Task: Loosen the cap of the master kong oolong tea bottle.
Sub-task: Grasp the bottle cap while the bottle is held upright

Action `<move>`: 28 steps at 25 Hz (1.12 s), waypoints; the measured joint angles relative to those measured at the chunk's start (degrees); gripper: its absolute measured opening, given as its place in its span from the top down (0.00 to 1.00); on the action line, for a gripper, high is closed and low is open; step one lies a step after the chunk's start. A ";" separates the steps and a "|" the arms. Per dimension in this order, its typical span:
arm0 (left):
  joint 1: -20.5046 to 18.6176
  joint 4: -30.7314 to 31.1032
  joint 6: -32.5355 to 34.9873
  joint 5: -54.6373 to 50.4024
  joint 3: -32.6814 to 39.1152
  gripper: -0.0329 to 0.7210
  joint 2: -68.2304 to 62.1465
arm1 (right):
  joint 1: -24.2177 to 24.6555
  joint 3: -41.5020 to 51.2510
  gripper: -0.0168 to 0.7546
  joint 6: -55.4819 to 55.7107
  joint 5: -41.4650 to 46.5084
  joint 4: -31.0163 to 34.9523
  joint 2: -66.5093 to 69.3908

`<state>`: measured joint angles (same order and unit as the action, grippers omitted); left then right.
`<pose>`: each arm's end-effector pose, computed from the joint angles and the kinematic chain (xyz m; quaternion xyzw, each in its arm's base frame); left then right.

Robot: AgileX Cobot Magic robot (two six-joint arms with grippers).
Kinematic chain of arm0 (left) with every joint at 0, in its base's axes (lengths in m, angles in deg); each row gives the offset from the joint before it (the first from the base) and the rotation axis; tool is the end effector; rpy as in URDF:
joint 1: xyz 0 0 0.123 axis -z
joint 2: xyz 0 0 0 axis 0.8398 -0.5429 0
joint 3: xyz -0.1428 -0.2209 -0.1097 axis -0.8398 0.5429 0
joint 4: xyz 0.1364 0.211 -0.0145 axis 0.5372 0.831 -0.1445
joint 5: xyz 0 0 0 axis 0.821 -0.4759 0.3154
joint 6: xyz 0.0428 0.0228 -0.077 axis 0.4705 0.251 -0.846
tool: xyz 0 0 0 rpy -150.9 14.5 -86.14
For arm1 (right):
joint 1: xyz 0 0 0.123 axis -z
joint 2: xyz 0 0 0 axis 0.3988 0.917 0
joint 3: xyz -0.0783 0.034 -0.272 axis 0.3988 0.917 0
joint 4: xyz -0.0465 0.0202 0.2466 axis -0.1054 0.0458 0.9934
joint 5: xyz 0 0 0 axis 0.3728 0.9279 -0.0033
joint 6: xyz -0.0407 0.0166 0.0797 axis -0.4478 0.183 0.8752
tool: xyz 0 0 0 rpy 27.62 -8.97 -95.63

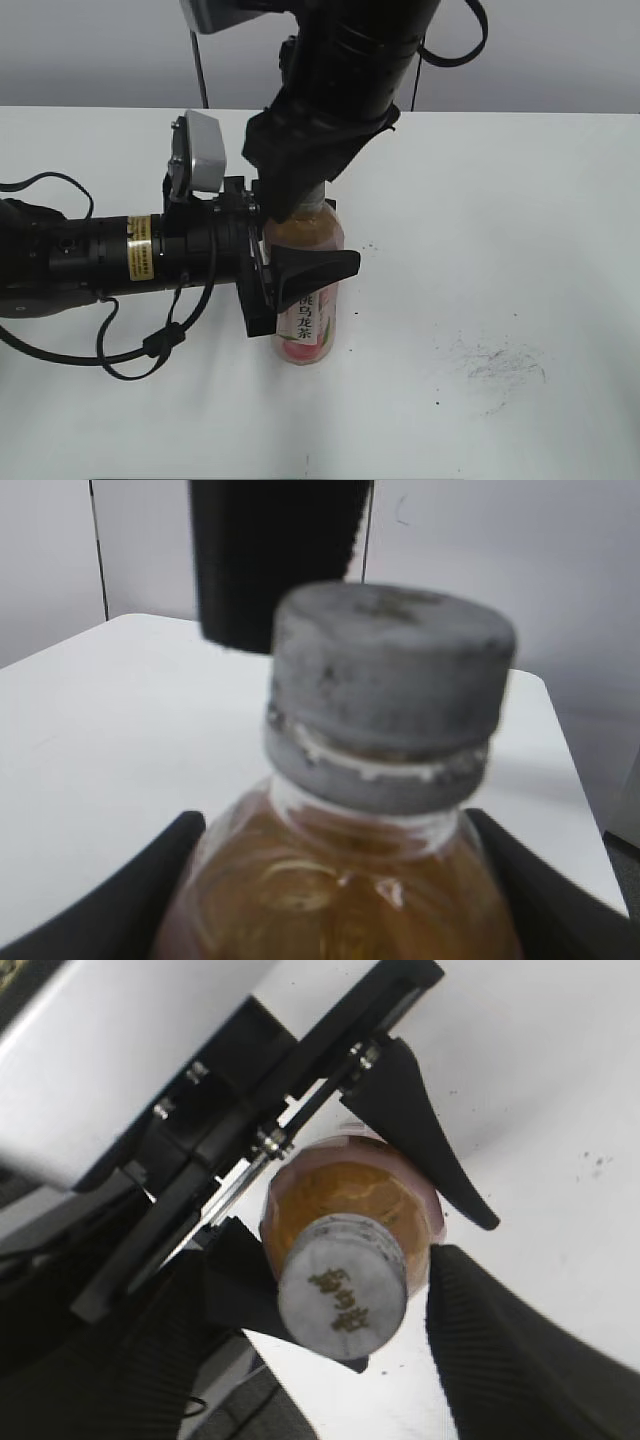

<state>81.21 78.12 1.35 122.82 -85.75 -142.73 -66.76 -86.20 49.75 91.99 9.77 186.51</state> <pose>0.2629 -0.1975 0.1387 0.4591 0.5974 -0.4279 0.4992 0.2750 0.2818 0.3038 -0.5122 0.8411 0.1221 0.1234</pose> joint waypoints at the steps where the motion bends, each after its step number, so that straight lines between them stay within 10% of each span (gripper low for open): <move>1: 0.00 -0.02 0.00 0.00 0.00 0.36 0.00 | 0.00 0.00 0.32 3.82 0.00 -0.06 0.00; 17: 0.00 -0.07 -0.05 0.00 0.00 0.36 0.00 | 0.00 0.00 0.61 24.75 0.07 -1.74 0.06; 28: 0.00 -0.14 -0.11 -0.09 0.00 0.36 0.00 | -0.06 -0.05 0.62 -13.77 0.07 -2.91 0.06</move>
<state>81.21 77.97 1.24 122.72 -85.75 -142.73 -66.82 -86.25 35.98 92.06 6.86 186.58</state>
